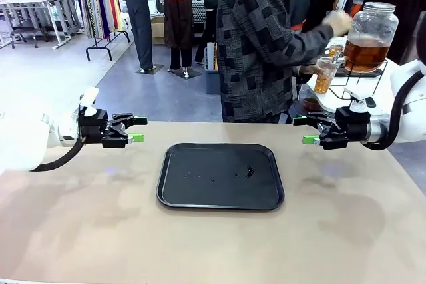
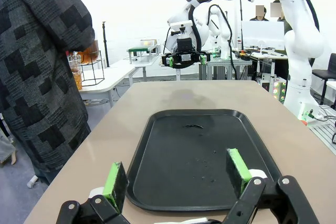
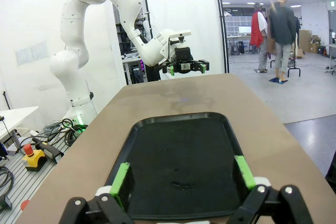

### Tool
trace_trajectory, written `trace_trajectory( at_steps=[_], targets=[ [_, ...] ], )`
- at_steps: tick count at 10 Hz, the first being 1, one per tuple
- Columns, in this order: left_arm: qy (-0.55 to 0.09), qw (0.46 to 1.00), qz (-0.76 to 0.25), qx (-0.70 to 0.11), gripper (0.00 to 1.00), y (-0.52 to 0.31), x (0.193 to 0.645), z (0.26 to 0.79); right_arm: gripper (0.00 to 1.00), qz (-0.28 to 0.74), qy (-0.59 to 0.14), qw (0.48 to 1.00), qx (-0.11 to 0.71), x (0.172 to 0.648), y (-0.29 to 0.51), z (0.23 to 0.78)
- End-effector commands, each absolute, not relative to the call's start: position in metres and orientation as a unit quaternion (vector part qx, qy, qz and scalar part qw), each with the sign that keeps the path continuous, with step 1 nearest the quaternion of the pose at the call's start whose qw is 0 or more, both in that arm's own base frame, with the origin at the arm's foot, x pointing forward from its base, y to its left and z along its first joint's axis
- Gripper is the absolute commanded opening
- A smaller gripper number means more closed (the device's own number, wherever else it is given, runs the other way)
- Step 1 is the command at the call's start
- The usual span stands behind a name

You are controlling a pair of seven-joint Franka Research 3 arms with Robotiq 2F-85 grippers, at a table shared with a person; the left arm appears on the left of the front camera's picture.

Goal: Pour the drink into the iced cup.
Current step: Open the gripper to release the iced cup you were holding.

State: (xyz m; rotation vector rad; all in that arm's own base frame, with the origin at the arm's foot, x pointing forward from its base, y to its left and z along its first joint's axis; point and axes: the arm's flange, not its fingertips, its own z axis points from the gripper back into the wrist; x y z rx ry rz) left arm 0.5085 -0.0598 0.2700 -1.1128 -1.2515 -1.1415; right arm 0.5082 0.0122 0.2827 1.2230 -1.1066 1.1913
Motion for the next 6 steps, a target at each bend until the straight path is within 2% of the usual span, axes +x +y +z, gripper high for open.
trace_trajectory(
  at_steps=[1, 6],
  targets=[
    [-0.525, 0.527, -0.478, -0.467, 1.0, -0.0603, 0.5083, 0.271, 1.0, 0.498, -0.462, 0.526, 0.512, 0.509, 0.0133, 0.2846],
    [-0.525, 0.527, -0.478, -0.467, 1.0, -0.0603, 0.5083, 0.271, 1.0, 0.498, -0.462, 0.526, 0.512, 0.509, 0.0133, 0.2846]
  ],
)
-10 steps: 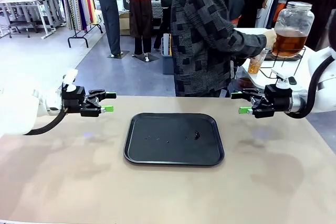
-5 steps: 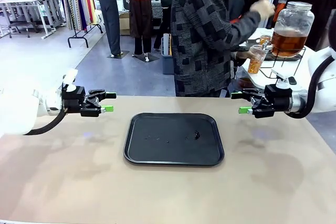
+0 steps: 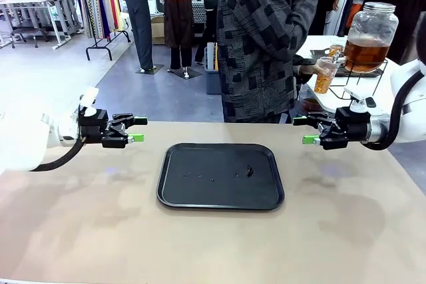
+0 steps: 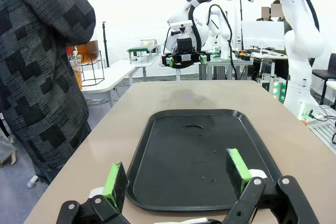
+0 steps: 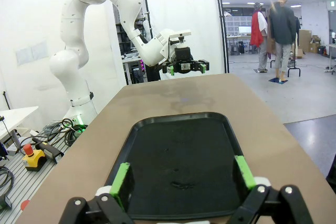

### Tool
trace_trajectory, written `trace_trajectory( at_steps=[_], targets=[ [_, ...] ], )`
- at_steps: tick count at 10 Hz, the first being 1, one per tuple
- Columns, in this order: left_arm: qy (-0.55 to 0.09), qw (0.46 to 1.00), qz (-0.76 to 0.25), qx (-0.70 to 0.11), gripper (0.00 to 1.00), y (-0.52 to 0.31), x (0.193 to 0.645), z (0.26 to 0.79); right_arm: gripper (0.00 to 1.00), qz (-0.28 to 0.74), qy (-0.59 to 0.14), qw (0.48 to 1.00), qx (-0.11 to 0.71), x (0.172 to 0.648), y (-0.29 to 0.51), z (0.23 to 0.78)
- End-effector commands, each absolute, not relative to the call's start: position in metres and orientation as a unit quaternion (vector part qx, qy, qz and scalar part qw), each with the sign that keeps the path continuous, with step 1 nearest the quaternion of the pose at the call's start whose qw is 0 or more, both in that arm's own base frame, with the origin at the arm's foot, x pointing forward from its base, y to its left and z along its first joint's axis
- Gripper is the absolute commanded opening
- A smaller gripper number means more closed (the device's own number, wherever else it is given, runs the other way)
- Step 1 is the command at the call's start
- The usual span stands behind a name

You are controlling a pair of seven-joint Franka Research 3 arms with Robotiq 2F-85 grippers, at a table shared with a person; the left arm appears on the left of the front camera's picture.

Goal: Pour the drink into the iced cup.
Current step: Open the gripper to release the iced cup you were holding.

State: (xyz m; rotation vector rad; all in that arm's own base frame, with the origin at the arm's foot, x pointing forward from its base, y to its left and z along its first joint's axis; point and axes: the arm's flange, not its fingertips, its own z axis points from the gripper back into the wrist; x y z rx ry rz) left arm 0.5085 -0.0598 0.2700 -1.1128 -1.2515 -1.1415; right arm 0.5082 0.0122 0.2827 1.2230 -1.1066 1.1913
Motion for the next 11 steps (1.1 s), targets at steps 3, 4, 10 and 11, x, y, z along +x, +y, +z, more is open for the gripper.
trace_trajectory(
  at_steps=[3, 4, 10, 11],
  targets=[
    [-0.525, 0.527, -0.478, -0.467, 1.0, -0.0603, 0.5083, 0.271, 1.0, 0.498, -0.462, 0.526, 0.512, 0.509, 0.0133, 0.2846],
    [-0.525, 0.527, -0.478, -0.467, 1.0, -0.0603, 0.5083, 0.271, 1.0, 0.498, -0.462, 0.526, 0.512, 0.509, 0.0133, 0.2846],
    [-0.525, 0.527, -0.478, -0.467, 1.0, -0.0603, 0.5083, 0.271, 1.0, 0.498, -0.462, 0.526, 0.512, 0.509, 0.0133, 0.2846],
    [-0.525, 0.527, -0.478, -0.467, 1.0, -0.0603, 0.5083, 0.271, 1.0, 0.498, -0.462, 0.526, 0.512, 0.509, 0.0133, 0.2846]
  ],
)
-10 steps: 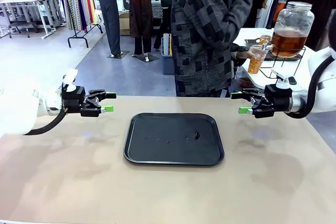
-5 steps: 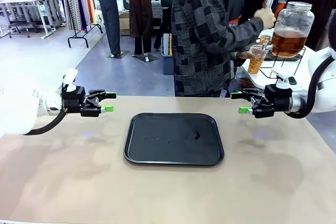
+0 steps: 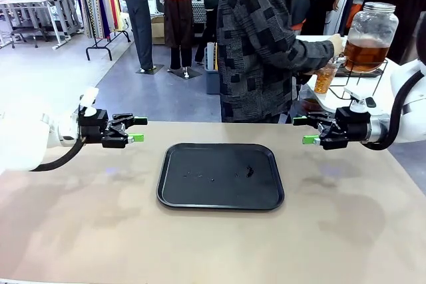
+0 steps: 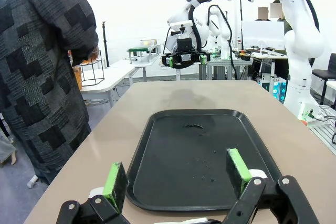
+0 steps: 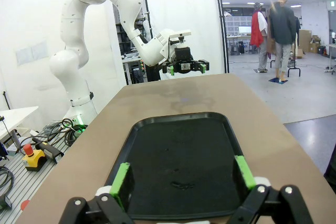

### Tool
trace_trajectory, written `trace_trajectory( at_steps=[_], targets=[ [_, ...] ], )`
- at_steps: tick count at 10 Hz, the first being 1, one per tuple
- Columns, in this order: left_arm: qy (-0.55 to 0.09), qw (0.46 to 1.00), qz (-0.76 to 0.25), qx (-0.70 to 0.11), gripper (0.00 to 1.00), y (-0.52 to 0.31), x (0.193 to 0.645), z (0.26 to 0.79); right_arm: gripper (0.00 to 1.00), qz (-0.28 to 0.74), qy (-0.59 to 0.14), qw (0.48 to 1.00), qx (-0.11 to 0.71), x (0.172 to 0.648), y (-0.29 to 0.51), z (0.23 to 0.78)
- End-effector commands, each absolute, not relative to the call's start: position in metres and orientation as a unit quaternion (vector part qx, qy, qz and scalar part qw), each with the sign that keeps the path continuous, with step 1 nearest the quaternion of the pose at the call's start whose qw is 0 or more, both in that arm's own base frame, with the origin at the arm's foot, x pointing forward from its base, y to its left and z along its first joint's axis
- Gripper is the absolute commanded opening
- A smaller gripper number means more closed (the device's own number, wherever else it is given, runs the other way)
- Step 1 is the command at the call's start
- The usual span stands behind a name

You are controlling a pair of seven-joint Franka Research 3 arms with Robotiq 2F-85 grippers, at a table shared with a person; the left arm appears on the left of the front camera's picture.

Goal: Pour the drink into the iced cup.
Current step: Open the gripper to release the iced cup you were holding.

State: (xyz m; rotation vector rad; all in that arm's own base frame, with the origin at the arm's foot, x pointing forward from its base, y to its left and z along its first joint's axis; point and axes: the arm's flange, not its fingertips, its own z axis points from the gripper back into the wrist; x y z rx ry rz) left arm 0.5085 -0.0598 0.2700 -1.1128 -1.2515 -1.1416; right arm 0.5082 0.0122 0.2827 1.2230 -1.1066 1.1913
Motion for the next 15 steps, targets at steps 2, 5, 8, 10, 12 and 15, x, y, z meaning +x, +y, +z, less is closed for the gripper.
trace_trajectory(
  at_steps=[2, 5, 8, 10, 12, 15],
  targets=[
    [-0.525, 0.527, -0.478, -0.467, 1.0, -0.0603, 0.5083, 0.271, 1.0, 0.498, -0.462, 0.526, 0.512, 0.509, 0.0133, 0.2846],
    [-0.525, 0.527, -0.478, -0.467, 1.0, -0.0603, 0.5083, 0.271, 1.0, 0.498, -0.462, 0.526, 0.512, 0.509, 0.0133, 0.2846],
    [-0.525, 0.527, -0.478, -0.467, 1.0, -0.0603, 0.5083, 0.271, 1.0, 0.498, -0.462, 0.526, 0.512, 0.509, 0.0133, 0.2846],
    [-0.525, 0.527, -0.478, -0.467, 1.0, -0.0603, 0.5083, 0.271, 1.0, 0.498, -0.462, 0.526, 0.512, 0.509, 0.0133, 0.2846],
    [-0.525, 0.527, -0.478, -0.467, 1.0, -0.0603, 0.5083, 0.271, 1.0, 0.498, -0.462, 0.526, 0.512, 0.509, 0.0133, 0.2846],
    [-0.525, 0.527, -0.478, -0.467, 1.0, -0.0603, 0.5083, 0.271, 1.0, 0.498, -0.462, 0.526, 0.512, 0.509, 0.0133, 0.2846]
  ],
)
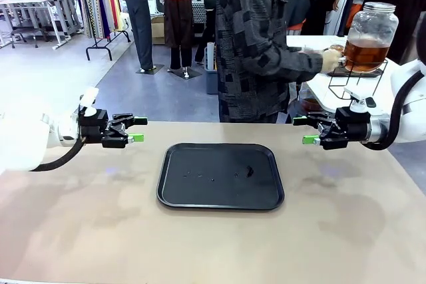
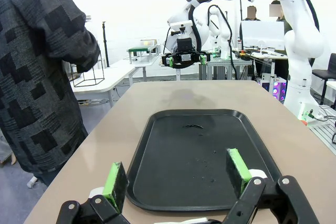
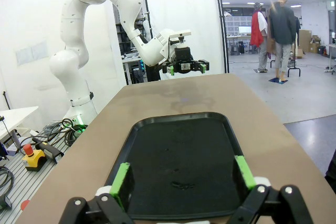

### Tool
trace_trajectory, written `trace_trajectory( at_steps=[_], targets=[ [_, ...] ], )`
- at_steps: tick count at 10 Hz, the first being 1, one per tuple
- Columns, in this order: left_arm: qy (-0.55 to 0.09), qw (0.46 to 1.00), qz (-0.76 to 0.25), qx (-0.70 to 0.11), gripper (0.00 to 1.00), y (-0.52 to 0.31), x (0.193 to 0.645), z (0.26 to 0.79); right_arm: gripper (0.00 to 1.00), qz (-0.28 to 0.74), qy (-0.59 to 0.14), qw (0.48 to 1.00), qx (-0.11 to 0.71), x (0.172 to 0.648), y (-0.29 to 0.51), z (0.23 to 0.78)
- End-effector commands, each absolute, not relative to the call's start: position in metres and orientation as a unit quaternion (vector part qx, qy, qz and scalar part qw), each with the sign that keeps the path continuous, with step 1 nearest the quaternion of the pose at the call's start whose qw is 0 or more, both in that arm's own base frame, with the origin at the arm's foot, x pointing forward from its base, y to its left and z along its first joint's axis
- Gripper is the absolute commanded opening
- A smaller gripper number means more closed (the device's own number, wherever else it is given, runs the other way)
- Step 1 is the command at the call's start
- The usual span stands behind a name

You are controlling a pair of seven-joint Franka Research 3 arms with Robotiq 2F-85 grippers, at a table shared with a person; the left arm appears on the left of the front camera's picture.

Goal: Pour the drink into the iced cup.
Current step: Open the gripper to release the iced cup you were holding.

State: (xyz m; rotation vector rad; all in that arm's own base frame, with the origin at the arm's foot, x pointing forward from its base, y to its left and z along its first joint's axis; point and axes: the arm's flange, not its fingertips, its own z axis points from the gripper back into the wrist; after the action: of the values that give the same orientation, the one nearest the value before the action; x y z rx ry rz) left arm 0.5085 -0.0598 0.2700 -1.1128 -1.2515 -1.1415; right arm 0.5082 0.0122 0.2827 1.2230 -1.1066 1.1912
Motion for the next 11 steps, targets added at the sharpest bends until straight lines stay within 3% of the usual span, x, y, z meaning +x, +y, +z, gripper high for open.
trace_trajectory(
  at_steps=[1, 11],
  targets=[
    [-0.525, 0.527, -0.478, -0.467, 1.0, -0.0603, 0.5083, 0.271, 1.0, 0.498, -0.462, 0.526, 0.512, 0.509, 0.0133, 0.2846],
    [-0.525, 0.527, -0.478, -0.467, 1.0, -0.0603, 0.5083, 0.271, 1.0, 0.498, -0.462, 0.526, 0.512, 0.509, 0.0133, 0.2846]
  ],
)
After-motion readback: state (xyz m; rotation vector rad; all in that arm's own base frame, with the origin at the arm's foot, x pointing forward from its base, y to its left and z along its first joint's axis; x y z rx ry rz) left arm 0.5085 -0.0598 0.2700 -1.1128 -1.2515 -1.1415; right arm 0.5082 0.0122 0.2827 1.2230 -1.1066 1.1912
